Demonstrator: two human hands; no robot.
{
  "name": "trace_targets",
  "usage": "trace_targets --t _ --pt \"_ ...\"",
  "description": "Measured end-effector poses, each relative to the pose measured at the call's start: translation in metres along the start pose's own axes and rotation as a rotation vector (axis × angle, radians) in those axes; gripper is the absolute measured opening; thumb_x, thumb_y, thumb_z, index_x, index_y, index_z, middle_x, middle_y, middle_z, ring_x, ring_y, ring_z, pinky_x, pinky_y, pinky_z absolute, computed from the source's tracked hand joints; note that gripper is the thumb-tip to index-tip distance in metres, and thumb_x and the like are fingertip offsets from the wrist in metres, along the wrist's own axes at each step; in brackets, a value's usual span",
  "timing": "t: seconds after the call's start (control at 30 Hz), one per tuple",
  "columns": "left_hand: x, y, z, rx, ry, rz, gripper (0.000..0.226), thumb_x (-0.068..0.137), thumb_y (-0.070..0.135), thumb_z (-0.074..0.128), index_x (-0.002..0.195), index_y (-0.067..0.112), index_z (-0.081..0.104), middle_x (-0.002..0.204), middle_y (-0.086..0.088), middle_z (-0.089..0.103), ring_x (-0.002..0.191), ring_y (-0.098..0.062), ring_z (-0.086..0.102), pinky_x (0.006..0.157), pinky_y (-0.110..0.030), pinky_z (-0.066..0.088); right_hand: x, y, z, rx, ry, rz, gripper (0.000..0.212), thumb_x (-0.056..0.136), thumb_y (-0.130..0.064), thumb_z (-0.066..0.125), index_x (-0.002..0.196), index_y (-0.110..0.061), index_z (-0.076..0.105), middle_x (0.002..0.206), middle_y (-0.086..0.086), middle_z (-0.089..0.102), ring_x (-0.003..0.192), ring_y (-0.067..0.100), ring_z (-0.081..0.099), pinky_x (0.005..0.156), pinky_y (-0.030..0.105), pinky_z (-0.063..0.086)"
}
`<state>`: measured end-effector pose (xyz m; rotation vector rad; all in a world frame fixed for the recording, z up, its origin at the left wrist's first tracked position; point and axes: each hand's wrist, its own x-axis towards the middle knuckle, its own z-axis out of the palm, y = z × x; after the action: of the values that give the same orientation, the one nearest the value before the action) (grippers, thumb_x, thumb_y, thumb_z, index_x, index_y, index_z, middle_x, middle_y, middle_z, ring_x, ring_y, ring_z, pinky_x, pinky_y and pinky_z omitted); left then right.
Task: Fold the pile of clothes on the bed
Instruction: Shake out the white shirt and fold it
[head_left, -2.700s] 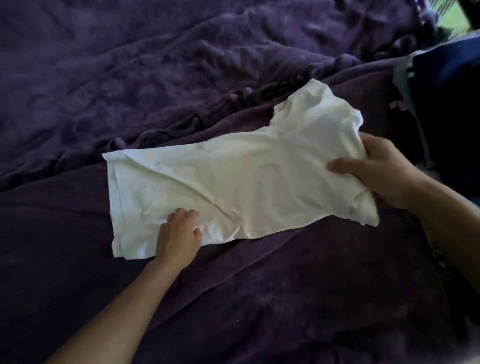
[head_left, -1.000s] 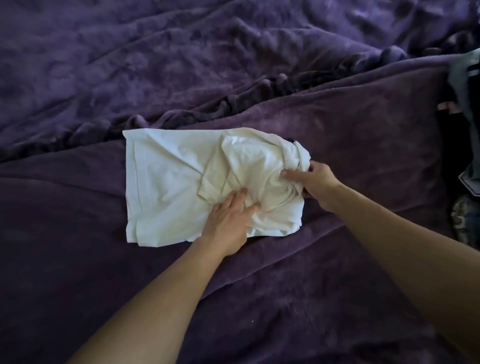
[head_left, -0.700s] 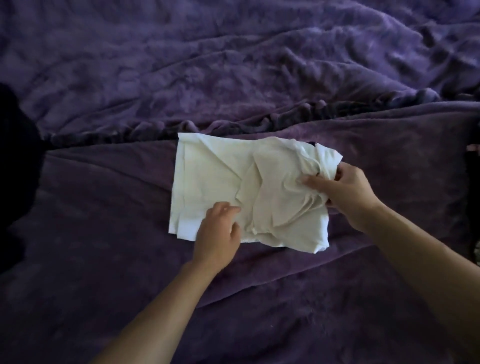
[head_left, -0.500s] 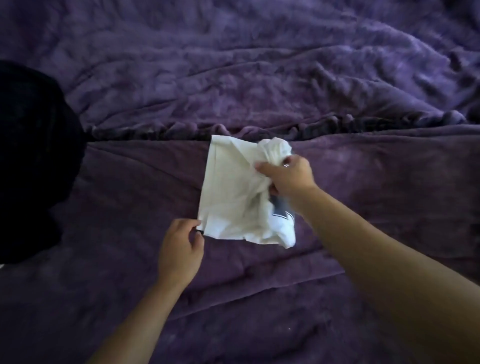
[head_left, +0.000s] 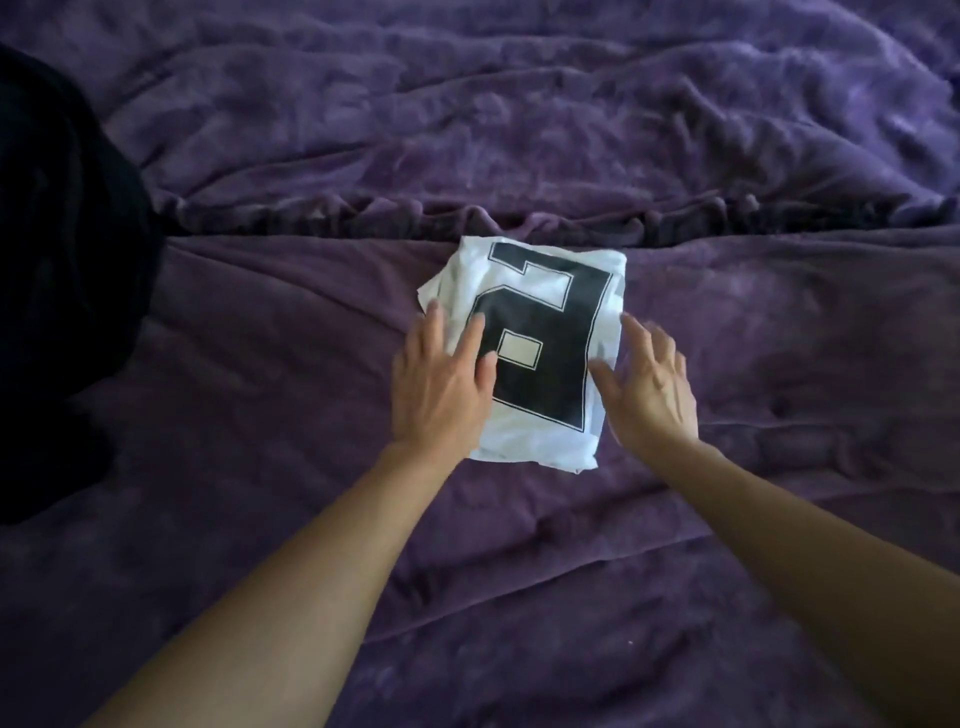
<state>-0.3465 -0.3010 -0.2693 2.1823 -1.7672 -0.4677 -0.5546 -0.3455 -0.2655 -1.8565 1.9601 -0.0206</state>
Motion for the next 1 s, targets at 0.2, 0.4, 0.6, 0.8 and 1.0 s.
trace_targets --t 0.2,0.4,0.6,0.8,1.0 --pt "0.035 0.000 0.052 0.125 -0.043 -0.189 0.067 0.096 0.056 0.027 0.153 0.023 0.010 0.139 -0.025 0.042 0.130 -0.038 0.036 0.101 -0.051 0.030 0.010 -0.009 0.060 0.245 0.048 0.061 0.069 0.090 -0.060 0.045 0.148 -0.042 0.010 0.134 0.007 0.041 0.106 0.037 0.056 0.077 0.036 0.038" --pt "0.026 0.018 0.049 -0.397 0.014 -0.103 0.055 0.097 0.030 0.049 0.148 0.020 0.032 0.141 -0.008 0.050 0.120 -0.031 0.051 0.094 -0.036 0.038 0.003 0.004 0.054 0.456 0.131 0.086 0.059 0.089 -0.050 0.056 0.141 -0.046 0.029 0.123 -0.002 0.050 0.111 0.027 0.054 0.082 0.029 0.034" --pt "-0.034 0.055 0.025 -0.464 -0.051 -0.098 0.046 0.094 0.020 0.056 0.139 0.014 0.047 0.134 -0.006 0.056 0.117 -0.027 0.056 0.094 -0.031 0.040 -0.060 0.032 0.013 0.322 0.054 0.082 0.053 0.092 -0.050 0.053 0.141 -0.041 0.035 0.113 -0.002 0.049 0.097 0.032 0.059 0.082 0.038 0.046" --pt "-0.124 0.115 0.009 -0.356 -0.172 -0.187 0.045 0.095 0.026 0.054 0.139 0.021 0.047 0.127 -0.008 0.061 0.106 -0.035 0.061 0.083 -0.041 0.046 -0.147 0.083 -0.028 0.124 -0.055 0.075 0.051 0.096 -0.043 0.049 0.143 -0.028 0.037 0.117 0.005 0.047 0.082 0.042 0.060 0.062 0.037 0.039" --pt "-0.195 0.198 -0.010 -0.332 -0.156 -0.100 0.041 0.095 0.024 0.054 0.136 0.019 0.049 0.123 -0.007 0.063 0.101 -0.034 0.063 0.078 -0.038 0.048 -0.219 0.150 -0.081 0.077 -0.050 0.078 0.050 0.098 -0.044 0.043 0.144 -0.026 0.034 0.114 0.002 0.045 0.076 0.036 0.060 0.056 0.033 0.032"
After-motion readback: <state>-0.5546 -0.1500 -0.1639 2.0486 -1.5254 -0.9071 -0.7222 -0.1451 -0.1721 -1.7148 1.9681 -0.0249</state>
